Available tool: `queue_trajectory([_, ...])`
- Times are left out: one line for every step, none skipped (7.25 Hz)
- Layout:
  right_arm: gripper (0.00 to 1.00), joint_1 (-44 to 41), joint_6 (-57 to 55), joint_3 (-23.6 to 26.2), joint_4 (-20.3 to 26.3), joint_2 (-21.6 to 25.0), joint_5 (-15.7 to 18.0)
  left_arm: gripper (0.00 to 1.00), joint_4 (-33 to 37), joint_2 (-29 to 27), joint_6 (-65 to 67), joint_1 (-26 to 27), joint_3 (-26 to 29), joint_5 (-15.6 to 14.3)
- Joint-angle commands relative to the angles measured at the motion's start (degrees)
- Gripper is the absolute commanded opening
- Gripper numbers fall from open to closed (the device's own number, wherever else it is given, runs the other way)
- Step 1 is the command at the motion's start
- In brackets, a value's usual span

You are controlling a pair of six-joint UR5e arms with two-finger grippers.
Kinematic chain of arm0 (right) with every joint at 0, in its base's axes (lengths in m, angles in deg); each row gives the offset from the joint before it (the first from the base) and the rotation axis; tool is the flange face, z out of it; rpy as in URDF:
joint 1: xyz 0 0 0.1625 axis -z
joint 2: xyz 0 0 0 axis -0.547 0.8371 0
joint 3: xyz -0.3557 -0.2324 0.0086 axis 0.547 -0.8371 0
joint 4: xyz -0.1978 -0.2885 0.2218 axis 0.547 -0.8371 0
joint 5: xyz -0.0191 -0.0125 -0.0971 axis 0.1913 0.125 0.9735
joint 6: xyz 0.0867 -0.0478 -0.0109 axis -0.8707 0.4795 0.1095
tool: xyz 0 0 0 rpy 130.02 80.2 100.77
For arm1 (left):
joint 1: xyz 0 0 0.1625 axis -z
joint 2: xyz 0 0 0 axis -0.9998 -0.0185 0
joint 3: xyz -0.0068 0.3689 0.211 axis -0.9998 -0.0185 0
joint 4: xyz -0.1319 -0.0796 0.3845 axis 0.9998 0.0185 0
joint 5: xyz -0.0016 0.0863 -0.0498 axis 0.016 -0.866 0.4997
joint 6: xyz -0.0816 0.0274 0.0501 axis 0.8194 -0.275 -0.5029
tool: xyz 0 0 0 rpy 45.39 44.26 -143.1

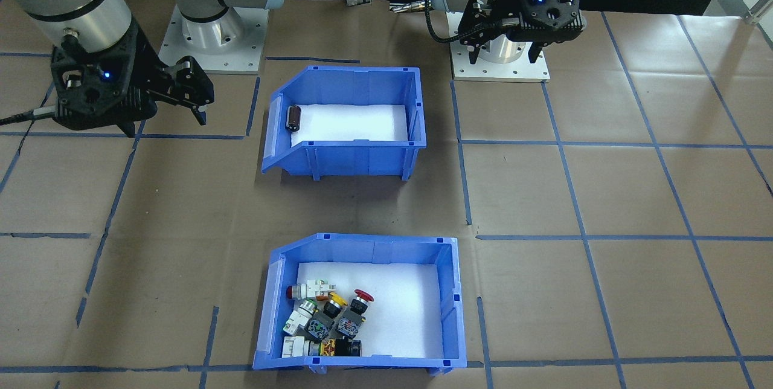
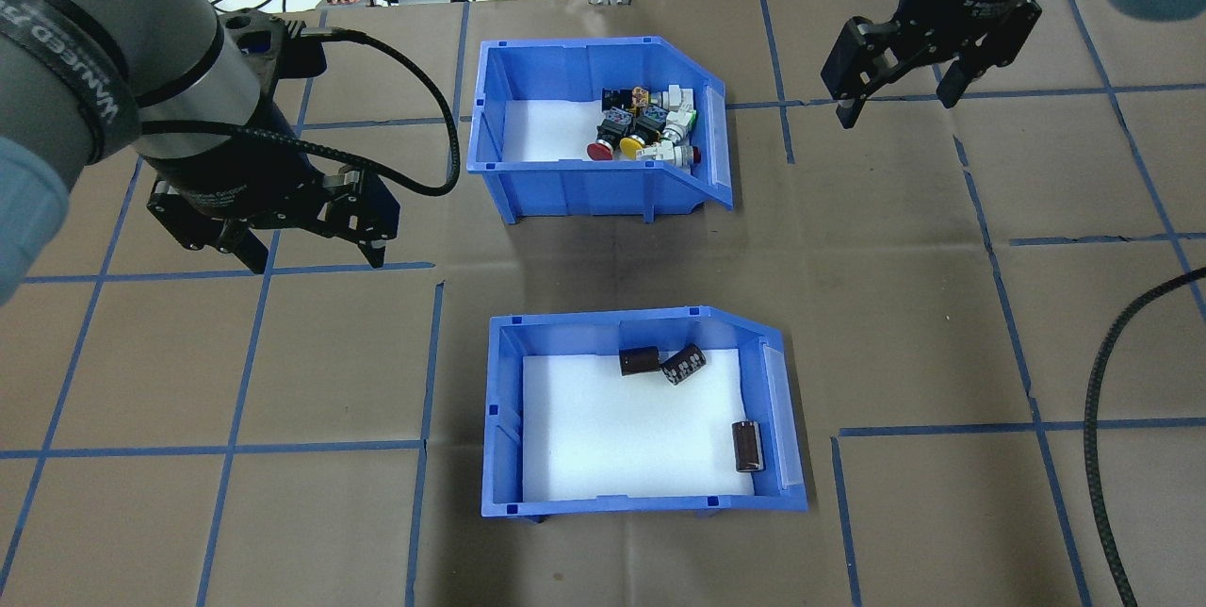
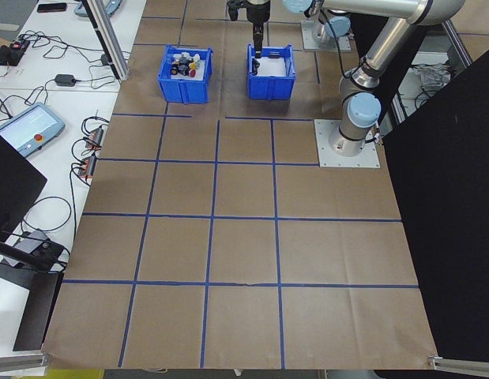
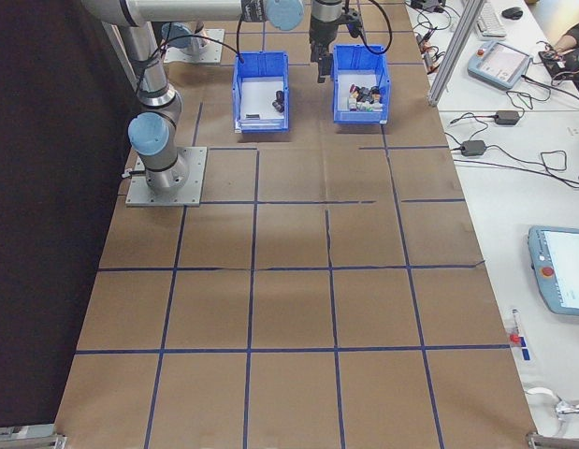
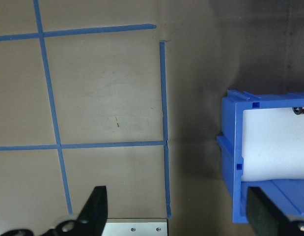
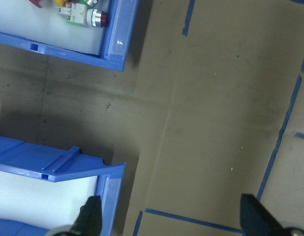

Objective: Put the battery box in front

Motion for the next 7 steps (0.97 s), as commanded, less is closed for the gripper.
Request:
queue_trajectory([1.00, -0.6, 16.3, -6.9, -0.5, -6.5, -0.5, 1.00, 0.1, 1.3, 19.0, 3.6, -1.0, 1.1])
queue_trajectory([1.00, -3.1, 22.9, -10.3, -0.7, -9.9, -0.4, 0.99, 0.0, 1.6, 25.7, 4.8, -2.3, 1.5])
queue_trajectory([1.00, -6.5, 27.7, -15.0, -0.6, -13.6, 0.2, 0.97, -0.1, 2.8, 33.6, 5.5, -4.3, 1.8])
queue_trajectory([1.00, -10.2, 31.4, -19.4, -0.5, -17.6, 0.5, 0.97, -0.1, 4.5, 43.9, 6.9, -7.1, 1.9])
queue_trajectory([1.00, -13.7, 32.2, -22.6, -0.5, -20.5, 1.8, 0.98, -2.1, 6.0, 54.3, 9.2, -10.6, 1.9])
queue_trajectory([1.00, -17.5, 32.2, -23.7, -0.7, -22.7, 2.2, 0.99, -4.8, 6.7, 67.2, 12.1, -13.5, 2.0])
queue_trajectory([1.00, -19.9, 32.5, -24.5, -0.7, -24.1, 2.0, 0.99, -7.1, 6.9, 77.0, 15.1, -16.0, 6.8])
